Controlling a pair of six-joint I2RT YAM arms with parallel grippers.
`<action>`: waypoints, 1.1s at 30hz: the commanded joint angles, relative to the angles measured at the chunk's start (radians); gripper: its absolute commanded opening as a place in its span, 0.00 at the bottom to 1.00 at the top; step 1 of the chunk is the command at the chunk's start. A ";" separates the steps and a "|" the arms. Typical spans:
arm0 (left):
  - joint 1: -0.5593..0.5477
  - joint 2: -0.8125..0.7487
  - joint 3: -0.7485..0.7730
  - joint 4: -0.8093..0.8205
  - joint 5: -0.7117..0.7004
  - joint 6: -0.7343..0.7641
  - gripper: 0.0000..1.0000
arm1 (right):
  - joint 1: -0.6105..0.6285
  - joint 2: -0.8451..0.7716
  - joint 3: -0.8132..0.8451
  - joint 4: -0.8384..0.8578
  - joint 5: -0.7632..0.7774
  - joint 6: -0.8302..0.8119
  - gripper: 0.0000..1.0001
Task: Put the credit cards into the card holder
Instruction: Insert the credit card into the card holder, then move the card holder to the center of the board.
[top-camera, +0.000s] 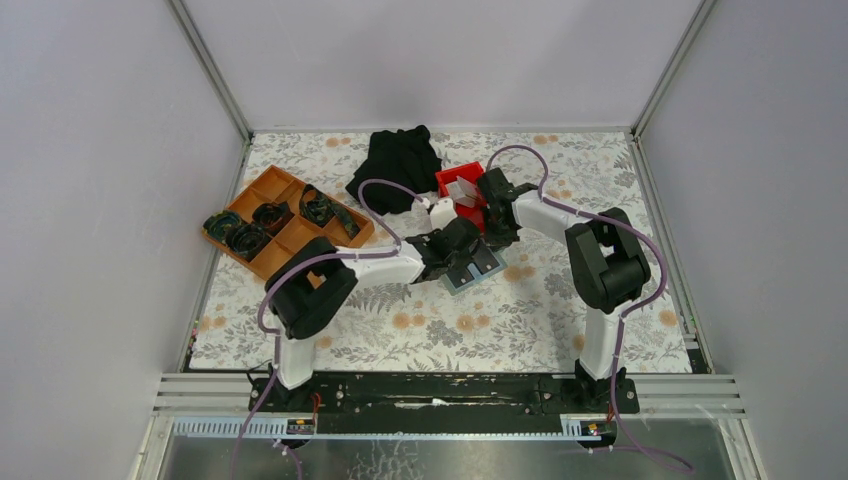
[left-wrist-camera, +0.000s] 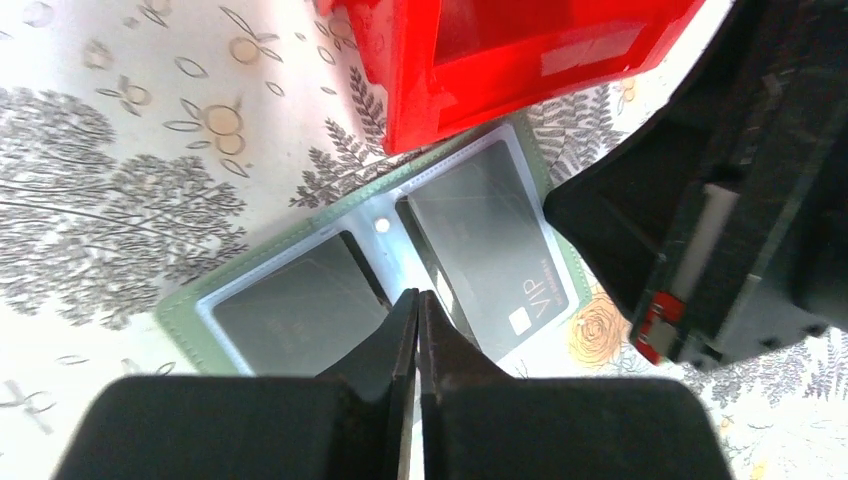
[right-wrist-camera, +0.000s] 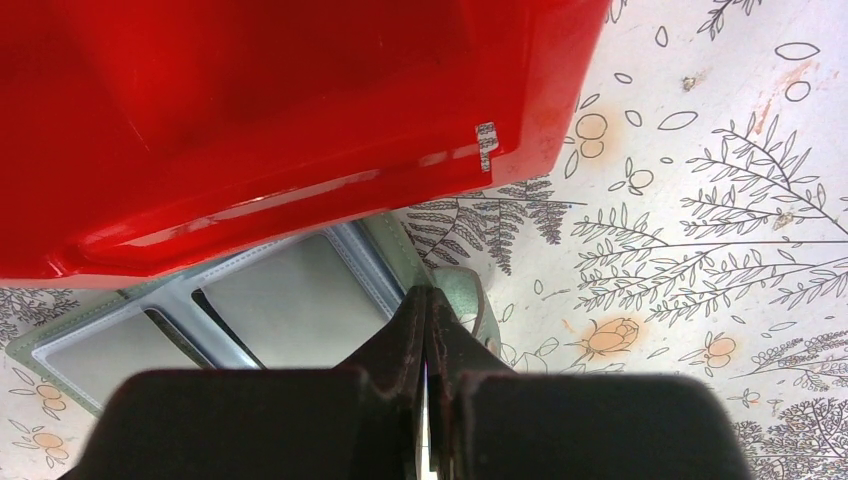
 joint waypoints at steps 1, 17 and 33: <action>-0.005 -0.107 -0.027 -0.079 -0.098 0.029 0.04 | 0.055 0.049 -0.034 0.006 -0.112 0.054 0.01; -0.006 -0.335 -0.301 -0.166 -0.056 0.019 0.04 | 0.104 0.017 -0.126 0.075 -0.142 0.111 0.00; -0.013 -0.351 -0.348 -0.227 -0.032 0.029 0.03 | 0.138 -0.004 -0.134 0.056 -0.096 0.129 0.00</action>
